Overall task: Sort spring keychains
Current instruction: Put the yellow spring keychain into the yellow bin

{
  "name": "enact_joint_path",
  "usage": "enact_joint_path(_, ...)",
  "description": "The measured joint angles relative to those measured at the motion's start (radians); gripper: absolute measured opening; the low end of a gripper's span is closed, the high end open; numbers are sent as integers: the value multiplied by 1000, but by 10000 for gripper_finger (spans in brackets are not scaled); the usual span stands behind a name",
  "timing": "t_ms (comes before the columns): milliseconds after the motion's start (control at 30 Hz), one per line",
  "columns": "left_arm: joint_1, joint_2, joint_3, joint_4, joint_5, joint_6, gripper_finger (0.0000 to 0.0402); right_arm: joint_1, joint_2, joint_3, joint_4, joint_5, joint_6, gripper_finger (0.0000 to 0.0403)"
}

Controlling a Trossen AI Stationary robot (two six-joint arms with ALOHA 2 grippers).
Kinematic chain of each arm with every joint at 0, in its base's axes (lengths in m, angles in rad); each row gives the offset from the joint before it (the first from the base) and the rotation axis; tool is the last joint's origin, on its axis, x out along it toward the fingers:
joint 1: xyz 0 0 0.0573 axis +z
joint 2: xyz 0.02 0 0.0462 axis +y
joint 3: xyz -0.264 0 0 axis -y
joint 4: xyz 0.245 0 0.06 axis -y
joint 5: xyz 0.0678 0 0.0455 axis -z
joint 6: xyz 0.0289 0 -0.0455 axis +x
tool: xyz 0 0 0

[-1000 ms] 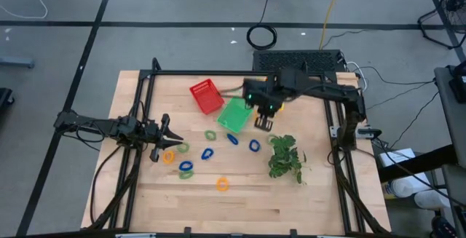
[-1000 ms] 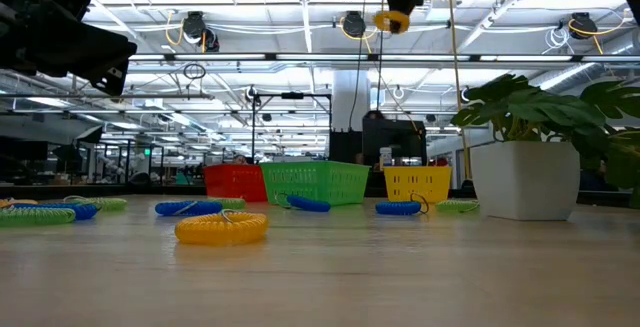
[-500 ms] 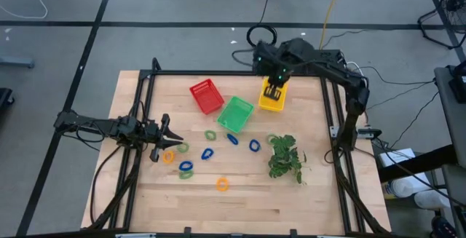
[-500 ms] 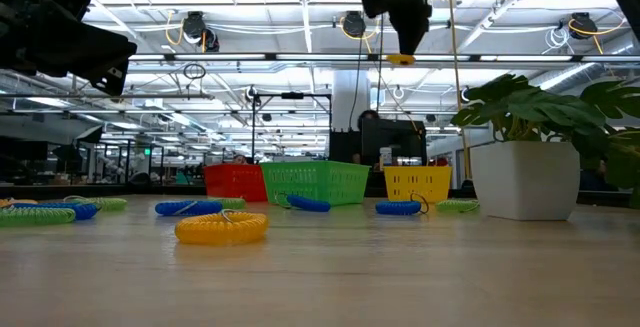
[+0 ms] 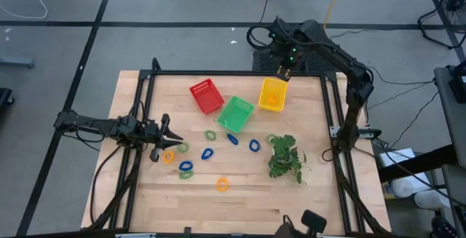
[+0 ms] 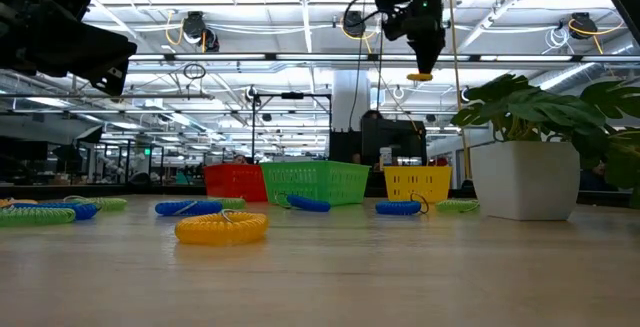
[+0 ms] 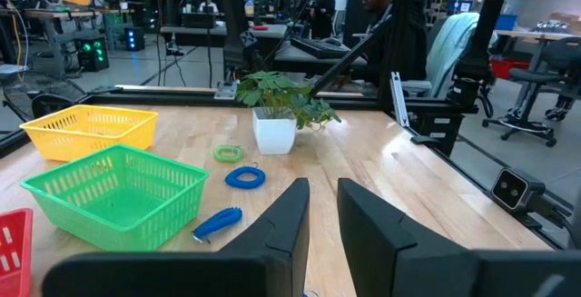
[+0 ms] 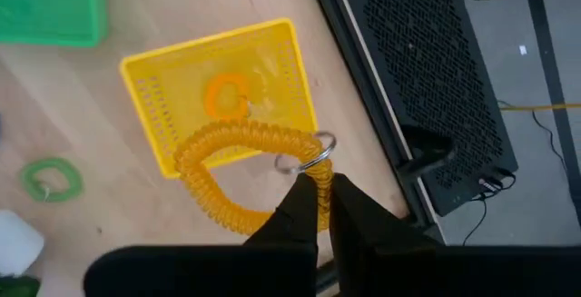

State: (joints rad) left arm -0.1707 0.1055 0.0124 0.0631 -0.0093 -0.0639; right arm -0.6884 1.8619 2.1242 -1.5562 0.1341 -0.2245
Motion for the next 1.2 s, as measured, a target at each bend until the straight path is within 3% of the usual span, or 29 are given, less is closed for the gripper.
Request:
enact_joint_path(167,0,0,0,0,0,0,67,-11,17,-63,65,0,0,0)
enact_joint_path(800,0,0,0,0,0,0,67,91,18,-600,487,3,-4,0)
enact_joint_path(1200,0,0,0,0,0,0,67,107,18,-756,685,56,-27,0)
